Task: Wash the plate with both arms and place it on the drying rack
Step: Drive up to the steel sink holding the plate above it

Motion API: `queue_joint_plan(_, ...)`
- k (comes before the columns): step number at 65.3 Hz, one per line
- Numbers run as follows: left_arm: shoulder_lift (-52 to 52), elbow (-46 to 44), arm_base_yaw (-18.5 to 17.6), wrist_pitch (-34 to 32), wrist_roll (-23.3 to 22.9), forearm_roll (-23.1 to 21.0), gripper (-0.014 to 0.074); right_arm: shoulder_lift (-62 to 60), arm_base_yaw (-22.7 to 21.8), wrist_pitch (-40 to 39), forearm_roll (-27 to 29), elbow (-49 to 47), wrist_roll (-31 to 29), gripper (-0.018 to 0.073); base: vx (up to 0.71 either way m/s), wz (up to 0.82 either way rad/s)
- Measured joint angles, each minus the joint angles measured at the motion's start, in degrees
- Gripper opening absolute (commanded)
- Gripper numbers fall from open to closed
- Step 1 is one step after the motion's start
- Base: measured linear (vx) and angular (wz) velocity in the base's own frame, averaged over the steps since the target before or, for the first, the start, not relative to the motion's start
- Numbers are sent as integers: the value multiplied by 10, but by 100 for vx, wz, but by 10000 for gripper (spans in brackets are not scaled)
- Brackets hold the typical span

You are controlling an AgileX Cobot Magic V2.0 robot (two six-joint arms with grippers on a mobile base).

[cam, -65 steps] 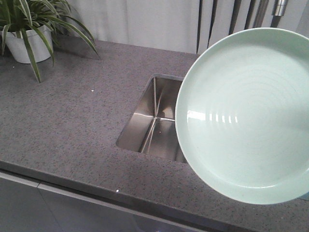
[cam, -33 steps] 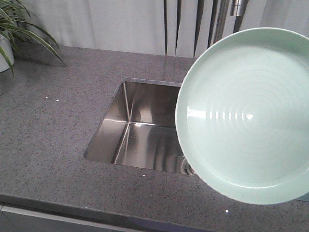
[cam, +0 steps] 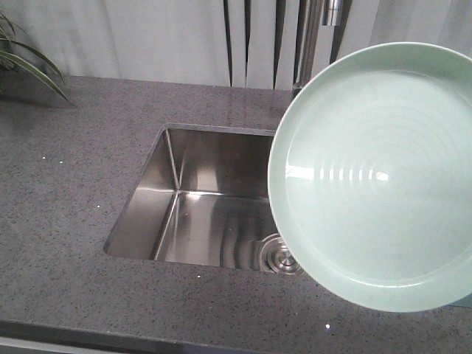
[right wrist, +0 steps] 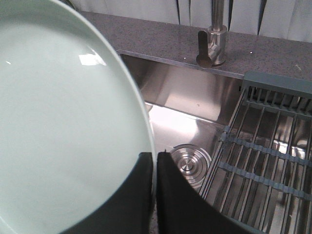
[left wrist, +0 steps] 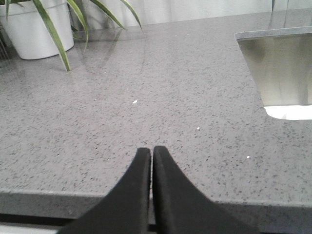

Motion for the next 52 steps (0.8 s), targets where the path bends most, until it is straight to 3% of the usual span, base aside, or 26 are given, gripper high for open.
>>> queue_joint_plan(52,0,0,0,0,0,0,-6,0,0,0,0,0,0,-6,2,-10)
